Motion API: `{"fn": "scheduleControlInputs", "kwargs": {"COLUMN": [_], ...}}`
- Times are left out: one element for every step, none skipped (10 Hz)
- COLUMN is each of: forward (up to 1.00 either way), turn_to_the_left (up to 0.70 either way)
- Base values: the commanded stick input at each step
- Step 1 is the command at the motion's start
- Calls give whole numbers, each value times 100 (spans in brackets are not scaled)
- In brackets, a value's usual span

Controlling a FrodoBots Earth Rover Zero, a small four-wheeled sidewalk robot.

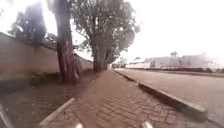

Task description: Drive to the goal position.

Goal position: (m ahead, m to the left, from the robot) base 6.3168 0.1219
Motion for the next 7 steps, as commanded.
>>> {"fn": "scheduleControlInputs", "kwargs": {"forward": [70,70,70,70,70,70,70], "turn_to_the_left": [-1,-16,-31,-34,-34,-26,-7]}}
